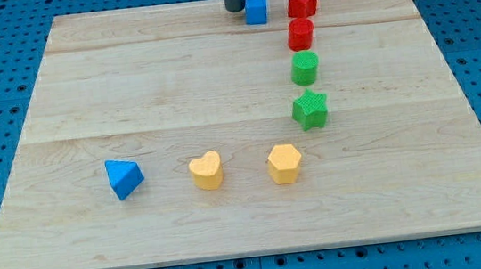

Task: Place the blue triangle towards the bottom left side of the red star

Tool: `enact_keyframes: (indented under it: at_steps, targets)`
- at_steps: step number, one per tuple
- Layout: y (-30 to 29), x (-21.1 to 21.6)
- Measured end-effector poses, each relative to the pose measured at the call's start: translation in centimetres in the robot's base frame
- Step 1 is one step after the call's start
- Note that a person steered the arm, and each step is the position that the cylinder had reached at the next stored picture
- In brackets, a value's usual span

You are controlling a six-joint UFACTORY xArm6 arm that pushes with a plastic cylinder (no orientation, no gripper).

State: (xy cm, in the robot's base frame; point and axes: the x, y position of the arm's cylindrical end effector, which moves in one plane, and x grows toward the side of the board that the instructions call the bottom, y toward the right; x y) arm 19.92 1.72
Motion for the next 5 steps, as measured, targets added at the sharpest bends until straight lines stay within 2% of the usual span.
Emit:
enact_keyframes:
  at_steps: [1,5]
  targets:
    - [1.8,-0.6]
    - [2.8,3.2]
